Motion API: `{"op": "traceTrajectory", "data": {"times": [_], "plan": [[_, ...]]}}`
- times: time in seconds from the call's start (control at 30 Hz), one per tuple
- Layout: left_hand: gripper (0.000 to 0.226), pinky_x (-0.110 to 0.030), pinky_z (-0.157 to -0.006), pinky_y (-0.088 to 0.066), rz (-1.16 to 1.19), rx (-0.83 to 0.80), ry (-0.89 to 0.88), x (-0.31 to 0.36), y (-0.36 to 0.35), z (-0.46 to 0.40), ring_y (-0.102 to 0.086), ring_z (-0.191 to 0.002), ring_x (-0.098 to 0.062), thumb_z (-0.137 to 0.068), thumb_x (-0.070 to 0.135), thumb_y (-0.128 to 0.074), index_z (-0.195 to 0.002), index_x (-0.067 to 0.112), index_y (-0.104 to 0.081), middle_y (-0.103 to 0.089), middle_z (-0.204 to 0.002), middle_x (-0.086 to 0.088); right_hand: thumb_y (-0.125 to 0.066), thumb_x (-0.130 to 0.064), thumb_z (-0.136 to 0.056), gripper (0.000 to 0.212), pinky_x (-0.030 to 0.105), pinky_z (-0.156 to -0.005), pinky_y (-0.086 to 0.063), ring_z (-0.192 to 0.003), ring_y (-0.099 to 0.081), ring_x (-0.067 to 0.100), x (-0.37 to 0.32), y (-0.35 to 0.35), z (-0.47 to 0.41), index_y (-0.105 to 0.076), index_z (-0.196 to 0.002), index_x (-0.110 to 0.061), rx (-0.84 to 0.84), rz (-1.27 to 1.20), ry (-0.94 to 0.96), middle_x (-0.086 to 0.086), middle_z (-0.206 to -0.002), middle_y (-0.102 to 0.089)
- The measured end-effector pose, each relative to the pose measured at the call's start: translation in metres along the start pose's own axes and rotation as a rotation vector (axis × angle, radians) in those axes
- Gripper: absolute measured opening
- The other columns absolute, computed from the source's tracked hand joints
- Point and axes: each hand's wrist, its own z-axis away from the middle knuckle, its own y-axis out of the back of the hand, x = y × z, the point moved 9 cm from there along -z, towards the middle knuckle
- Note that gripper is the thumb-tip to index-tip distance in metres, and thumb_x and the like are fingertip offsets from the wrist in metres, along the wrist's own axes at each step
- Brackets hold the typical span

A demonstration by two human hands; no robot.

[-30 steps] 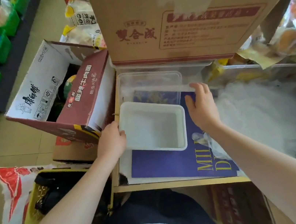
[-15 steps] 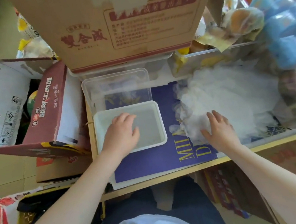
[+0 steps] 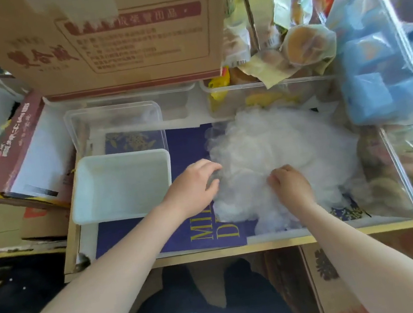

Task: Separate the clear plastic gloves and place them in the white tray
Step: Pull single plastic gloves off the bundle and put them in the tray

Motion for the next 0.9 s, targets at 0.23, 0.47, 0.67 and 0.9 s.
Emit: {"op": "traceTrajectory", "data": {"times": [0.23, 0.47, 0.67, 0.9], "plan": [[0.065, -0.023, -0.101, -0.026, -0.022, 0.023, -0.017, 0.043, -0.026, -0.029, -0.033, -0.130, -0.017, -0.086, 0.034, -0.064, -0.142, 0.018, -0.036, -0.034, -0.145, -0.002, -0.051, -0.020, -0.095, 0.024, 0.017, -0.051, -0.030, -0.056, -0.045, 0.004, -0.016, 0.061, 0.004, -0.061, -0.075, -0.013, -0.059, -0.506, 0.166, -0.007, -0.060, -0.050], [0.028, -0.009, -0.058, -0.037, 0.505, 0.310, 0.149, 0.047, 0.009, -0.022, -0.054, -0.058, 0.003, -0.092, 0.021, -0.058, -0.067, 0.010, -0.066, -0.061, -0.056, 0.015, -0.057, -0.019, -0.092, 0.018, 0.012, -0.046, -0.034, -0.047, -0.039, 0.005, -0.010, 0.055, 0.011, -0.060, -0.076, -0.011, -0.383, -0.847, 0.057, -0.007, -0.055, -0.046], [0.032, -0.026, -0.059, -0.043, 0.879, 0.499, 0.477, 0.010, 0.023, -0.012, -0.051, -0.055, -0.013, -0.092, 0.023, -0.055, -0.061, 0.016, -0.057, -0.053, -0.059, 0.003, -0.055, -0.034, -0.091, 0.021, 0.016, -0.067, -0.043, -0.067, -0.051, 0.005, -0.014, 0.048, 0.017, -0.056, -0.107, -0.022, -0.436, -0.962, 0.079, -0.008, -0.080, -0.054], [0.026, -0.014, -0.038, -0.038, 1.265, 0.378, 0.791, -0.024, 0.007, 0.001, -0.050, -0.035, -0.004, -0.094, 0.021, -0.052, -0.069, 0.014, -0.054, -0.052, -0.042, 0.008, -0.065, -0.056, -0.073, 0.090, 0.043, -0.112, -0.020, -0.141, -0.014, 0.022, -0.077, 0.074, 0.041, -0.016, -0.143, -0.029, 0.180, -0.185, 0.776, 0.005, -0.154, -0.006]]}}
